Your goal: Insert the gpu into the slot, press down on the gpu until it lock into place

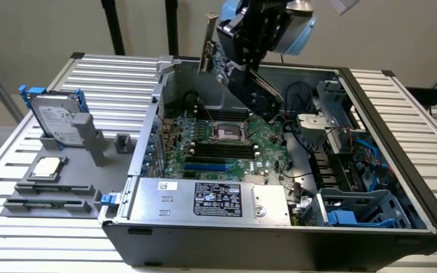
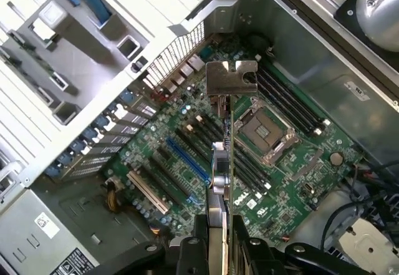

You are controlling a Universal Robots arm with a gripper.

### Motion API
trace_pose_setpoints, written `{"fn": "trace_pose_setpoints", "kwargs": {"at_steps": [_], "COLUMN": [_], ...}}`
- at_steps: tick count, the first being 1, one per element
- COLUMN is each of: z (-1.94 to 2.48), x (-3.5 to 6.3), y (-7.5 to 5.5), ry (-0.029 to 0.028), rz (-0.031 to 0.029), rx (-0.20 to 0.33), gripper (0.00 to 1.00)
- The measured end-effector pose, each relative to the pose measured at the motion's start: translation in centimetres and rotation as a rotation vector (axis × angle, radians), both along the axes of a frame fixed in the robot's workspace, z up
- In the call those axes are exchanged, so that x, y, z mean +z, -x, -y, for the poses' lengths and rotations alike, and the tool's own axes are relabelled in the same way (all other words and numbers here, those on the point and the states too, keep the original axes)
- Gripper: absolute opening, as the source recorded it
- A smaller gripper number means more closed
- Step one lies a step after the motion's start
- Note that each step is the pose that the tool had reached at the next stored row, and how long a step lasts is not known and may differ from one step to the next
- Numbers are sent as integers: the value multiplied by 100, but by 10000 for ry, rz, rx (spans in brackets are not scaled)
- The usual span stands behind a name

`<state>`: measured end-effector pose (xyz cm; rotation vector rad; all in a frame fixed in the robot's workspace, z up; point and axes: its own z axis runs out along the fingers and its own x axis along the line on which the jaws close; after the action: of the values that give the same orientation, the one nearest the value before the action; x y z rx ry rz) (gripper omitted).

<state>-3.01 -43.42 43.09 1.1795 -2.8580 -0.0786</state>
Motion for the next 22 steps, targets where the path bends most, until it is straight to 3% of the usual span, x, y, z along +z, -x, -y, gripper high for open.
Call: {"fn": "trace_pose_setpoints", "kwargs": {"at_steps": [8, 22], "z": [0, 0], "x": [-21, -52], "y": [0, 0], "ry": [3, 28], "rz": [244, 940], "rx": [1443, 3750], "gripper": [26, 26]}}
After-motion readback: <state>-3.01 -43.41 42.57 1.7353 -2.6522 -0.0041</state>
